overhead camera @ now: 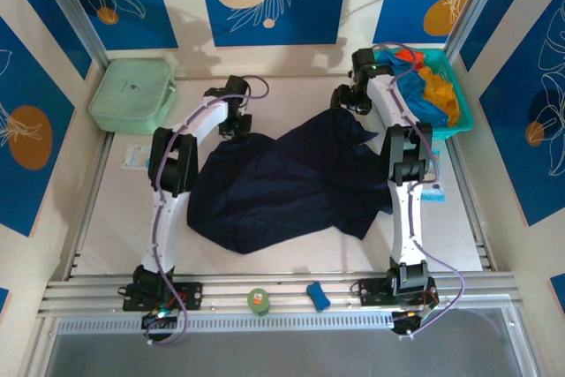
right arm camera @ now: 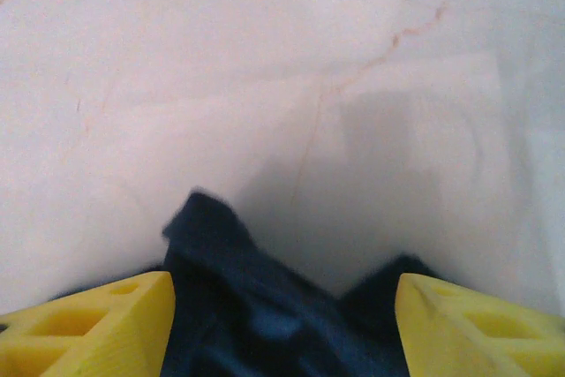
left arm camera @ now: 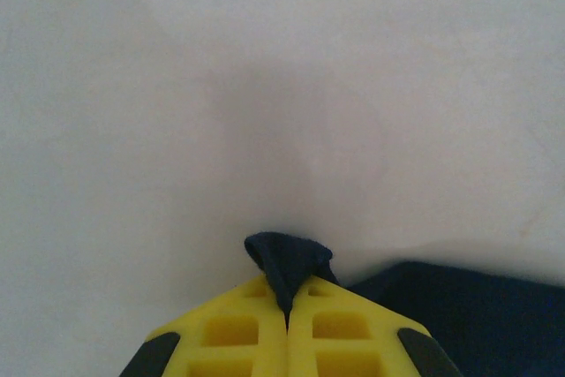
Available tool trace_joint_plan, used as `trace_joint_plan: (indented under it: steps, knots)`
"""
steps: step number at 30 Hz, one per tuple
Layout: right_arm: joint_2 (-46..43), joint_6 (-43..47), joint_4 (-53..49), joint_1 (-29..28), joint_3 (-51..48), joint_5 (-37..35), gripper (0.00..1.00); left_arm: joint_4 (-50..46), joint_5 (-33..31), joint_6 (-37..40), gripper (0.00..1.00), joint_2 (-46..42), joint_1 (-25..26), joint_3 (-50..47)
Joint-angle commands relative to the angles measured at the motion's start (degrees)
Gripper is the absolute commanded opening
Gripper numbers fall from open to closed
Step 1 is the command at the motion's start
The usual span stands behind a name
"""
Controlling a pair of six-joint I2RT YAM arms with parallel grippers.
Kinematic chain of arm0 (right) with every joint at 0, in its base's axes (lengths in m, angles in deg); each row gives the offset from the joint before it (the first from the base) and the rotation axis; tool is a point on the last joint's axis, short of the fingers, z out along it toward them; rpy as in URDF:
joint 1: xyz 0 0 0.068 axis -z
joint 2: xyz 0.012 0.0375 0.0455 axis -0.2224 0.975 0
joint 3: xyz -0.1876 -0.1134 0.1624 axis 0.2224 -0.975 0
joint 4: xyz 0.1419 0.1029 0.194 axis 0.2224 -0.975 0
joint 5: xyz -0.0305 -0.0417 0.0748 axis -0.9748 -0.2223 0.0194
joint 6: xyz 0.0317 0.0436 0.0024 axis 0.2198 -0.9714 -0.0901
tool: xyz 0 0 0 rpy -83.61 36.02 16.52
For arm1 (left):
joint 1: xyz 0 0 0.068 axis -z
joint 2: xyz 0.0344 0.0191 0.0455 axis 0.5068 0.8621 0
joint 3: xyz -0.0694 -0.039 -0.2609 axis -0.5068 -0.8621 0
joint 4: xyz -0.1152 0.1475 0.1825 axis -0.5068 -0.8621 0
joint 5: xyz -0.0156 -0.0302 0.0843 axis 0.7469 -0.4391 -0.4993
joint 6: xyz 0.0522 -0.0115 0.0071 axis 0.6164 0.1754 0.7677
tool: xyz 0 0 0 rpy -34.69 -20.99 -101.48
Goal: Fold and stack the t-shirts
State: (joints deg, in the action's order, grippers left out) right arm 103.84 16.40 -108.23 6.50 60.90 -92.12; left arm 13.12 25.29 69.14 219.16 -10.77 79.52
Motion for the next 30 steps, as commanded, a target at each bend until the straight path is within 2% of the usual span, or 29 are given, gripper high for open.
trace_joint_plan:
  steps: [1, 3, 6, 15, 22, 26, 30]
  knots:
    - [5.19, 1.79, -8.57, 0.46, 8.99, 3.28, 0.54, -0.43, 0.3, -0.26, 0.0, -3.93, 0.41, -1.84]
    - [6.94, 1.66, -10.18, 0.59, 11.74, 4.65, 0.3, -0.45, -0.73, -0.25, 0.0, -4.78, 0.4, -2.36]
    - [4.86, 1.3, -10.23, 0.77, 10.09, 5.55, 0.0, -0.22, -3.38, -0.55, 0.0, -6.55, 0.36, -3.22]
    - [-22.93, 0.01, 2.44, 0.64, -20.56, 4.5, 0.0, -1.9, -12.94, 1.25, 0.0, -13.39, -0.69, -4.48]
    - [-44.38, -3.74, 11.25, -0.01, -51.36, 7.77, 0.0, -0.5, -15.48, 1.37, 0.0, -18.81, -0.82, -9.84]
    - [-54.73, -6.03, 13.67, -3.53, -67.33, 8.28, 0.0, 1.76, -15.37, -0.18, 0.0, -22.41, -0.87, -15.92]
    - [-64.11, -9.53, 13.86, -8.34, -79.32, 8.07, 0.0, 3.84, -15.41, -1.66, 0.0, -25.63, -0.86, -21.75]
